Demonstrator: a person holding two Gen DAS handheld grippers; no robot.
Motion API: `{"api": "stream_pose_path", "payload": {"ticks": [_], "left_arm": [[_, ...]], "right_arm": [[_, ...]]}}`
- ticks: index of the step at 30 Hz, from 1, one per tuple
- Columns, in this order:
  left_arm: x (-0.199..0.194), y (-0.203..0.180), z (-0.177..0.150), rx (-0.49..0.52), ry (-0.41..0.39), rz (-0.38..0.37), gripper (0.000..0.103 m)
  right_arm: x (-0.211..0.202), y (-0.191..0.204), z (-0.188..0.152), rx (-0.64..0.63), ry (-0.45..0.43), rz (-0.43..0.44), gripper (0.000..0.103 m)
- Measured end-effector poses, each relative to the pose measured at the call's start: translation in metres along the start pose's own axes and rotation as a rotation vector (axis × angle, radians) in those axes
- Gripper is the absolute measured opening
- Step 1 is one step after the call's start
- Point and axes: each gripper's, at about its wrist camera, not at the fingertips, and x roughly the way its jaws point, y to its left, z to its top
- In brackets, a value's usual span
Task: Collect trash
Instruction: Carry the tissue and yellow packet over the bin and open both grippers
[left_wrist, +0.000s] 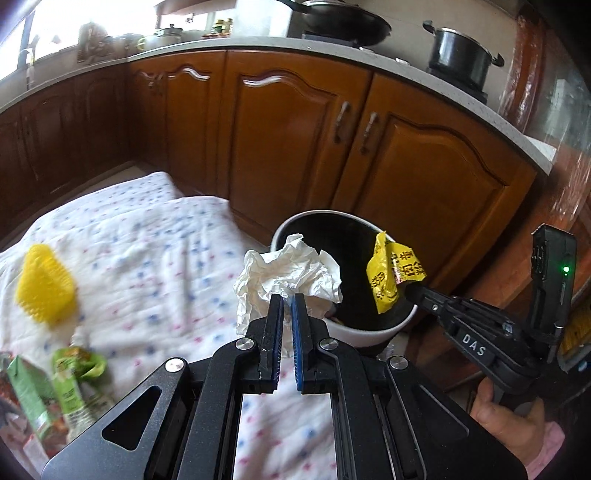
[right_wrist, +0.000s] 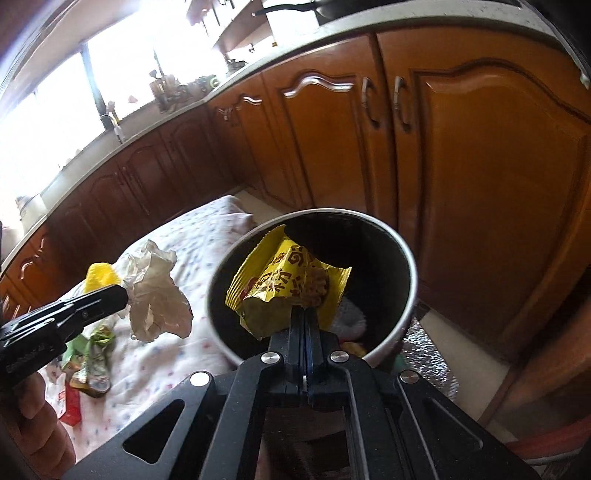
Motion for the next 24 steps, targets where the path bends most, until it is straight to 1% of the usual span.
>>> {"api": "stream_pose_path", "payload": {"ticks": [8,13,16,17,20,21,22,23,24], "left_arm": [[0.030,-0.028,0.022,0.034,0.025,-0.015,0.004],[0.054,-0.042,0.031,0.052,0.067,-0.020,0.004],[0.062,-0.042,0.031,0.054,0.087,-0.018,0.004],[0.066,-0.042,0.030,0.053,0.096,-0.020,0.005],[0.072,-0.043,0.028,0.057,0.122,-0.030,0.007],[0.074,-0.044,0.028,0.058,0.129,-0.032,0.011],[0.075,-0.044,0.029,0.060,0.130,-0.036,0.016],[0.075,-0.046,0.029,0.066,0.125,-0.037,0.019],[0.074,-0.047,0.029,0.072,0.120,-0.033,0.025]], "right_arm": [[0.014,-0.016,0.010,0.008,0.035,-0.033,0.000],[0.024,-0.020,0.015,0.008,0.057,-0.046,0.000],[0.028,-0.024,0.015,0.016,0.069,-0.039,0.001],[0.028,-0.026,0.014,0.022,0.069,-0.036,0.006],[0.028,-0.029,0.013,0.040,0.070,-0.027,0.009],[0.028,-0.031,0.012,0.048,0.073,-0.025,0.010],[0.027,-0.032,0.012,0.052,0.073,-0.029,0.016],[0.027,-0.033,0.012,0.056,0.070,-0.027,0.025],[0.025,-0.034,0.011,0.064,0.065,-0.022,0.027]]}}
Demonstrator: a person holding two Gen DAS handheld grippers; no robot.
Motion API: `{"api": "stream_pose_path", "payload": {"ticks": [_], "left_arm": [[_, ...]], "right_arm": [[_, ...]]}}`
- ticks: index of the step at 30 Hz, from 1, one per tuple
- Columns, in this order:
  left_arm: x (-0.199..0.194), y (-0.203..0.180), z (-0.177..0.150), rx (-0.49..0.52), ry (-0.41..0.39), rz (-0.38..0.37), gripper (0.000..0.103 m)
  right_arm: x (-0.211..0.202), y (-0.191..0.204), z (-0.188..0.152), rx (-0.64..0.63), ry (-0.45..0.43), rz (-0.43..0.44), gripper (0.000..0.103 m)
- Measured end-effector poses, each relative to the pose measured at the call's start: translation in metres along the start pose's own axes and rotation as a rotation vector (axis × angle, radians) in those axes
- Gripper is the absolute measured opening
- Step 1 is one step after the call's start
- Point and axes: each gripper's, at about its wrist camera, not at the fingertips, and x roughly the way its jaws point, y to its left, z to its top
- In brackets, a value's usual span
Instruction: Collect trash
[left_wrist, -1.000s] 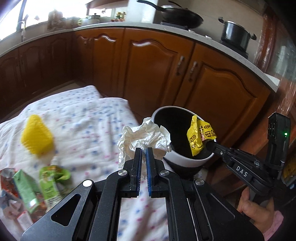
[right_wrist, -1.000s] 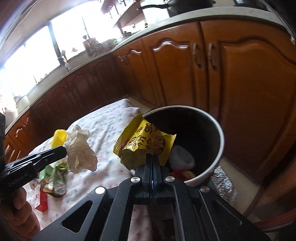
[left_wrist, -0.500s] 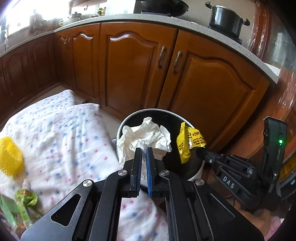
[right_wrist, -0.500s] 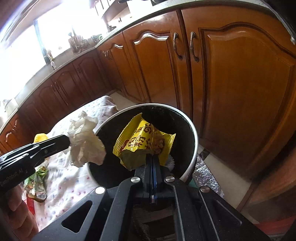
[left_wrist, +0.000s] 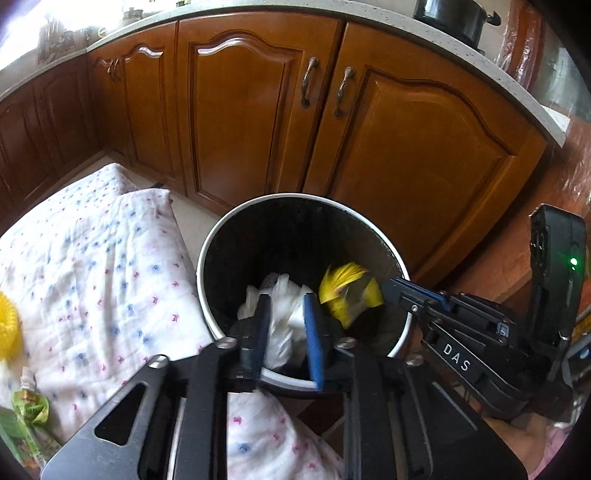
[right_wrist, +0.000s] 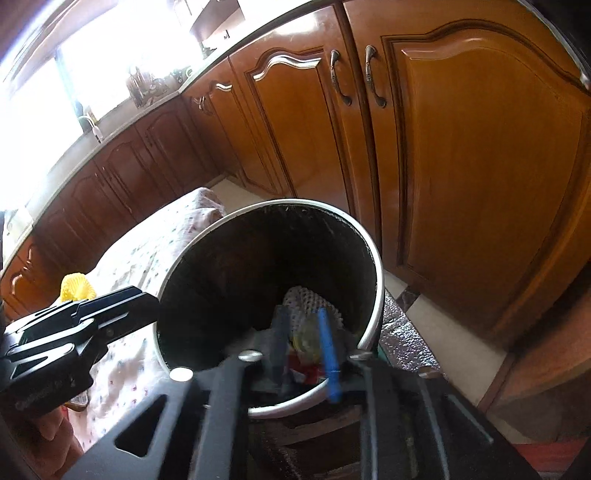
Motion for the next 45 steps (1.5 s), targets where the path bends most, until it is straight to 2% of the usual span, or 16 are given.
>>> {"api": "stream_pose_path", "payload": {"ticks": [4,8,11,13,21,33,45], "left_arm": [[-0.008,-0.003,-0.004,0.018,-0.023,0.012,0.033],[-0.018,0.004,-0.012,0.001,-0.031,0.016,0.039],[-0.025,0.016,-0.020,-0.024,-0.033,0.033,0.043],[-0.030,0.029,-0.024,-0.053,-0.034,0.048,0.049],[-0.069,0.080,-0.061,-0.170,-0.074,0.121,0.056],[-0.120,0.141,-0.111,-0.282,-0.107,0.197,0.059],[-0.164,0.193,-0.156,-0.401,-0.123,0.249,0.059]], "right_arm": [[-0.008,-0.004,-0.003,0.020,-0.021,0.019,0.032],[-0.021,0.000,-0.009,0.031,-0.054,0.054,0.055],[-0.032,0.010,-0.016,0.025,-0.086,0.074,0.065],[-0.040,0.020,-0.022,0.019,-0.110,0.089,0.068],[-0.053,0.063,-0.044,0.000,-0.142,0.160,0.074],[-0.035,0.131,-0.080,-0.056,-0.055,0.263,0.074],[-0.031,0.181,-0.103,-0.118,-0.013,0.324,0.074]]}}
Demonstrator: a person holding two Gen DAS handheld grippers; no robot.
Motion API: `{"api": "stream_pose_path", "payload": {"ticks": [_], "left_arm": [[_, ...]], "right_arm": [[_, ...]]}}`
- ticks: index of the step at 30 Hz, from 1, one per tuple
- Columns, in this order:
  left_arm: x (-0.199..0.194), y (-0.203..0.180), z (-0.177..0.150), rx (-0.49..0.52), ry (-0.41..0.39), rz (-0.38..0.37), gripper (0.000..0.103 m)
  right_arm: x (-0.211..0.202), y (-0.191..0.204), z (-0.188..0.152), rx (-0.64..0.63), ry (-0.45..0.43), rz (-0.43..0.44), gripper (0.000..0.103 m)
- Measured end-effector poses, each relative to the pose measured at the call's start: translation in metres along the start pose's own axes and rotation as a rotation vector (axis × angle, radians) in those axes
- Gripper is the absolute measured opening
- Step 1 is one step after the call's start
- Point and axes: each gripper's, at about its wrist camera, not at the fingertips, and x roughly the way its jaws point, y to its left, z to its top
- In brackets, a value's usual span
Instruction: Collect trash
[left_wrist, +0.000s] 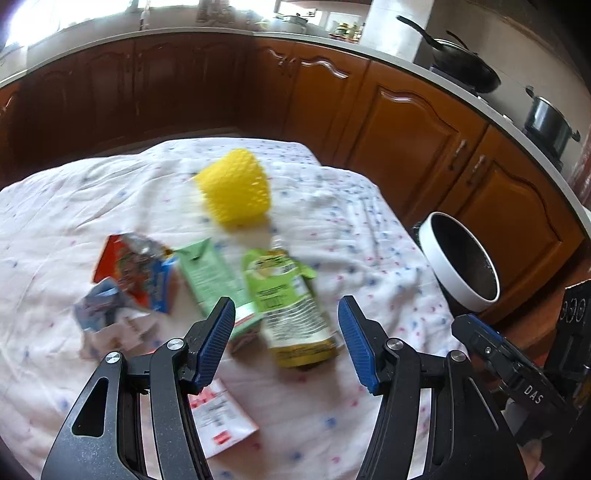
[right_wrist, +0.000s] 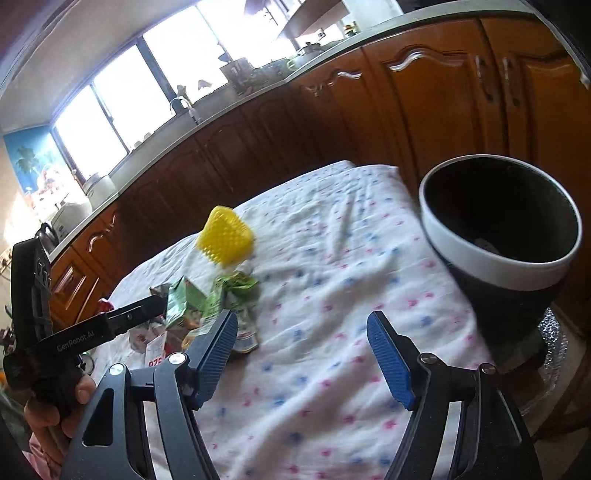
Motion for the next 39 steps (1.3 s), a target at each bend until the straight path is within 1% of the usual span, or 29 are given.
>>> {"api": "stream_pose_path", "payload": {"ticks": [4,13,15,17,18,19,20,24,25,26,27,28,30,33,35,39], "left_arm": [[-0.006,0.020,-0.004,-0.032,-0.003,0.024,0.059],[-0.011,0.054,-0.007,-0.098,0.003,0.047,0.059],[-0.012,0.060,-0.006,-0.115,-0.001,0.043,0.059],[-0.012,0.066,-0.005,-0.129,-0.004,0.043,0.059],[-0.012,0.069,-0.004,-0.136,-0.004,0.045,0.059],[-0.012,0.070,-0.003,-0.142,-0.003,0.043,0.059],[-0.012,0.072,-0.003,-0.148,-0.001,0.043,0.059],[-0.009,0.074,-0.001,-0.153,0.006,0.044,0.059],[-0.007,0.074,-0.001,-0.150,0.007,0.045,0.059],[-0.006,0.073,0.000,-0.147,0.010,0.047,0.059],[-0.004,0.072,0.001,-0.146,0.014,0.048,0.059],[-0.001,0.071,0.001,-0.145,0.019,0.048,0.059],[0.003,0.068,0.003,-0.138,0.032,0.044,0.059],[0.010,0.062,0.005,-0.121,0.040,0.044,0.059],[0.016,0.055,0.006,-0.106,0.045,0.045,0.059],[0.030,0.043,0.007,-0.077,0.057,0.057,0.059]], "right_arm": [[0.007,0.013,-0.004,-0.017,0.015,0.013,0.074],[0.029,0.046,-0.004,-0.076,0.046,0.063,0.073],[0.039,0.054,-0.003,-0.103,0.058,0.070,0.066],[0.051,0.060,-0.001,-0.121,0.084,0.077,0.046],[0.058,0.063,-0.001,-0.125,0.100,0.082,0.042],[0.066,0.065,-0.001,-0.130,0.114,0.085,0.036],[0.071,0.068,-0.001,-0.134,0.125,0.084,0.033],[0.094,0.074,-0.001,-0.148,0.164,0.093,0.029],[0.099,0.075,-0.002,-0.155,0.173,0.091,0.026],[0.102,0.075,-0.002,-0.158,0.180,0.091,0.014],[0.105,0.074,-0.003,-0.159,0.194,0.091,0.006],[0.106,0.073,-0.004,-0.151,0.195,0.104,0.006],[0.100,0.070,-0.004,-0.144,0.183,0.100,0.005],[0.082,0.060,-0.001,-0.140,0.138,0.068,0.004],[0.069,0.047,0.001,-0.121,0.108,0.036,0.004],[0.056,0.023,0.004,-0.092,0.085,-0.018,0.004]]}}
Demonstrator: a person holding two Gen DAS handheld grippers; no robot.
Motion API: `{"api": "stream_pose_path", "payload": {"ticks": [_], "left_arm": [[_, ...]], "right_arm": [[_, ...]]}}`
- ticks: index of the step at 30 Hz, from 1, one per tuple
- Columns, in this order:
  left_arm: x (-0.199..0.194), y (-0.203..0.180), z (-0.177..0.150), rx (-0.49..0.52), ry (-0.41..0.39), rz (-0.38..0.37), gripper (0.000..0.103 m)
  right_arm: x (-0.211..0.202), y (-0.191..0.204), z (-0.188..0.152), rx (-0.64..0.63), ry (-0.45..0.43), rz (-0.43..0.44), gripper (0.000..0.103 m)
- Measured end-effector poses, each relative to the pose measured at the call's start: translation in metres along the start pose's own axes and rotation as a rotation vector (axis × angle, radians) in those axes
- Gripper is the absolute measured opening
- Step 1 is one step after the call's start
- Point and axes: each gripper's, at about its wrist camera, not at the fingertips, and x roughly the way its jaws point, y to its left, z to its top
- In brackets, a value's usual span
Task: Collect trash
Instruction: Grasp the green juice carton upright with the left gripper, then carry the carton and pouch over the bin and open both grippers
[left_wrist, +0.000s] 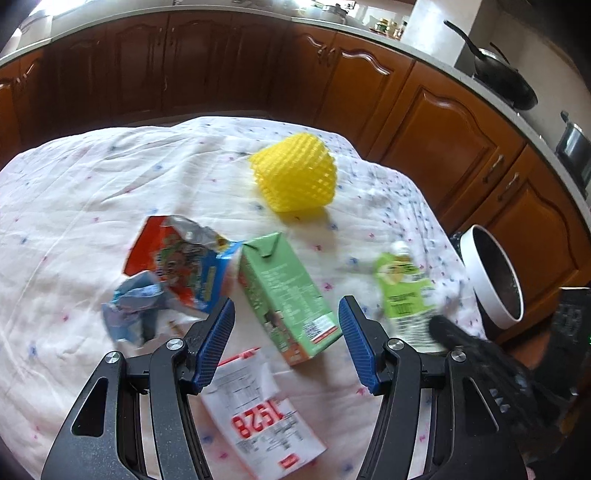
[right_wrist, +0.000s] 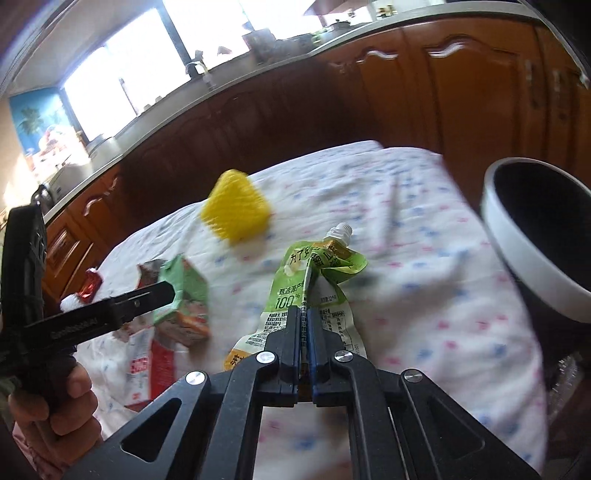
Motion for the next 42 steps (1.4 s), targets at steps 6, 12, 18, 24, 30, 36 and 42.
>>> {"api": "stream_pose_path", "payload": {"ticks": [6,12,18,24,30,36,42], "left_arm": [[0.022,-0.018,-0.003,0.052,0.001,0.094,0.055],[0.021,-0.031,-0.006,0.102,-0.027,0.096,0.034],[0.004,-0.052,-0.008,0.139,-0.056,-0.017,0.033],[-0.004,-0.082,-0.012,0.190,-0.065,-0.071,0.033],[-0.004,-0.104,-0.014,0.228,-0.065,-0.100,0.033],[-0.006,-0.126,-0.012,0.264,-0.066,-0.137,0.033],[-0.005,-0.158,-0.007,0.313,-0.065,-0.178,0.033]], "right_arm": [[-0.003,-0.018,-0.003,0.027,0.005,-0.017,0.003],[-0.008,-0.019,-0.003,0.029,-0.008,-0.007,0.003],[-0.024,-0.021,0.000,0.025,-0.048,-0.023,0.003],[-0.042,-0.035,0.001,0.041,-0.082,-0.056,0.003],[-0.064,-0.054,0.003,0.062,-0.118,-0.093,0.003],[-0.083,-0.073,0.005,0.083,-0.153,-0.127,0.003],[-0.100,-0.098,0.009,0.119,-0.185,-0.167,0.004]]}}
